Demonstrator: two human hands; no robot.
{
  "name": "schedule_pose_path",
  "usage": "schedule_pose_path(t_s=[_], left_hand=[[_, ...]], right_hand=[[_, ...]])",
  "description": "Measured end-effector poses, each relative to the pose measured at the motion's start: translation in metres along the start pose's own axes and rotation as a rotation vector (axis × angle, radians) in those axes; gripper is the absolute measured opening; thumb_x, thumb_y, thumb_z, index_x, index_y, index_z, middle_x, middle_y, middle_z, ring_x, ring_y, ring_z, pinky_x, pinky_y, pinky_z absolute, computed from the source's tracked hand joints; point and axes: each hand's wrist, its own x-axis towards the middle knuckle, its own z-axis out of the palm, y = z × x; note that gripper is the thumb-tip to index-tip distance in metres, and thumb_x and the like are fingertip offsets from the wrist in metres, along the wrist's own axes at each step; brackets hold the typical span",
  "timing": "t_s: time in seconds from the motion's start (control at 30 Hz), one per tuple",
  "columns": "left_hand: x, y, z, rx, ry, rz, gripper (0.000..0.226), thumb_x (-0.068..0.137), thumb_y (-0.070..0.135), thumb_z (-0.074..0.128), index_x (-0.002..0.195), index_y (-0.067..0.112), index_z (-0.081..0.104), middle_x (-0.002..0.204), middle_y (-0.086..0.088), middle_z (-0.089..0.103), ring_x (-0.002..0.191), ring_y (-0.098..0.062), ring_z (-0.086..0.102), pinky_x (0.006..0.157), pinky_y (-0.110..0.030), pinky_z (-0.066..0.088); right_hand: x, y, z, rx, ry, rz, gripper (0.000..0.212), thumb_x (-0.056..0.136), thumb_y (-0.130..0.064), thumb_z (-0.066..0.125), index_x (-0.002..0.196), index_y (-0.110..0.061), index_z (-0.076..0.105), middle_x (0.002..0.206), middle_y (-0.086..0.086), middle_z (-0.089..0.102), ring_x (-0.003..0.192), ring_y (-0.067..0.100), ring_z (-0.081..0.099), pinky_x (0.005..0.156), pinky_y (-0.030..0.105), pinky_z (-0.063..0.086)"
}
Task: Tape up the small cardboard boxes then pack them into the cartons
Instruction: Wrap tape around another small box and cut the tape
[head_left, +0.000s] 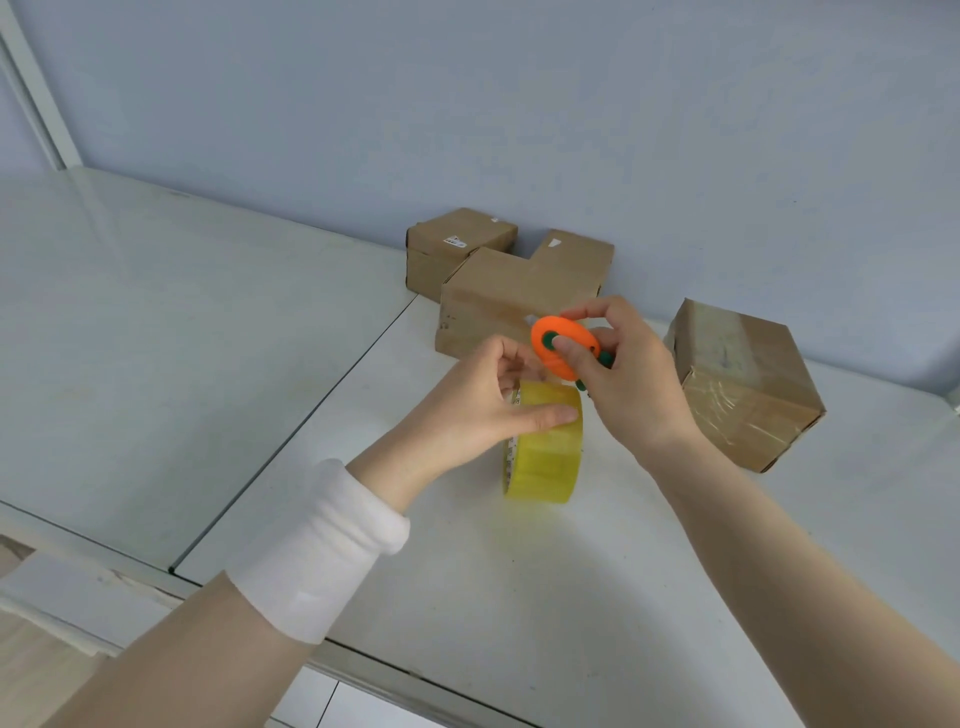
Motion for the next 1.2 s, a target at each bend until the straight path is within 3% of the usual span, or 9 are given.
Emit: schedule_pose_path(t_s=[0.17,0.33,0.47,0.57,0.67,0.83,0.93,1.1,1.2], left_hand=[[0.0,0.002,-0.003,-0.081,0.058,-0.071,0.123,0.066,0.016,0.081,0.138,0.044,-0.014,0.152,-0.016,0.023,0.106,0.008,0.059,0.08,-0.003,0.045],[0.0,0.004,0.013,0.016,0.176,-0.013,0.112,0.072,0.02,0.078,0.143,0.035,-0.007,0.154,0.0,-0.001,0.133,-0.011,0.039,0.107,-0.023,0.033],[0.006,0.008,0.015,0.355,0.191,0.084,0.055,0.084,0.031,0.065,0.131,0.034,0.037,0.155,-0.003,0.005,0.145,-0.016,0.0,0.11,-0.025,0.01],[0.015,0.008,0.017,0.541,0.124,0.089,0.024,0.091,0.032,0.055,0.114,0.029,0.059,0.157,-0.008,0.011,0.144,-0.015,-0.002,0.096,-0.014,0.005],[0.018,0.007,0.018,0.576,0.064,0.079,0.025,0.093,0.032,0.05,0.116,0.032,0.059,0.156,-0.006,0.013,0.143,-0.013,-0.001,0.091,-0.006,0.004],[0.016,0.003,0.013,0.649,0.019,0.03,0.026,0.093,0.039,0.045,0.117,0.039,0.056,0.157,-0.004,0.014,0.142,-0.006,-0.002,0.105,-0.022,0.006],[0.016,0.006,0.012,0.726,0.022,0.04,0.029,0.092,0.042,0.043,0.118,0.038,0.055,0.157,-0.003,0.013,0.142,-0.005,-0.004,0.108,-0.026,0.007],[0.022,0.014,0.013,0.819,0.043,-0.003,0.036,0.094,0.043,0.041,0.128,0.036,0.049,0.157,-0.002,0.014,0.142,-0.007,-0.004,0.112,-0.029,0.008],[0.033,0.031,0.028,0.844,0.085,0.103,0.04,0.093,0.039,0.046,0.131,0.028,0.048,0.155,-0.002,0.02,0.142,-0.008,0.001,0.11,-0.024,0.007]], right_hand=[[0.007,0.004,-0.002,0.051,-0.091,0.094,0.01,0.091,-0.025,0.059,0.096,-0.033,0.06,0.085,-0.01,0.065,0.073,0.002,0.055,0.063,0.017,0.039],[0.014,0.013,-0.005,-0.246,-0.064,0.164,0.024,0.096,-0.03,0.05,0.107,-0.02,0.069,0.098,0.001,0.067,0.094,0.018,0.059,0.077,0.027,0.043],[0.014,0.017,-0.01,-0.688,-0.079,0.02,0.036,0.098,-0.039,0.039,0.121,-0.025,0.063,0.111,0.004,0.062,0.113,0.029,0.046,0.085,0.032,0.035],[0.021,0.02,-0.019,-0.264,-0.21,0.059,0.033,0.099,-0.025,0.042,0.128,-0.017,0.057,0.117,0.006,0.062,0.109,0.021,0.053,0.092,0.023,0.038],[0.025,0.026,-0.026,0.205,-0.325,0.381,0.028,0.097,-0.015,0.048,0.123,-0.008,0.054,0.102,0.009,0.061,0.078,0.011,0.055,0.062,0.015,0.043],[0.03,0.034,-0.026,0.326,-0.305,0.575,0.019,0.094,-0.018,0.054,0.108,-0.007,0.061,0.089,0.004,0.06,0.086,0.015,0.052,0.067,0.018,0.039],[0.03,0.032,-0.029,0.184,-0.222,0.54,0.03,0.095,-0.025,0.052,0.118,-0.007,0.062,0.12,0.005,0.06,0.112,0.014,0.049,0.087,0.023,0.033],[0.01,0.049,-0.059,-0.431,0.164,0.013,0.025,0.09,-0.038,0.056,0.11,-0.025,0.064,0.118,-0.004,0.062,0.103,0.009,0.054,0.084,0.014,0.035],[0.004,0.073,-0.087,-0.939,0.068,0.082,0.053,0.09,-0.052,0.047,0.133,-0.02,0.048,0.147,0.001,0.036,0.141,0.022,0.019,0.11,0.033,0.016]])
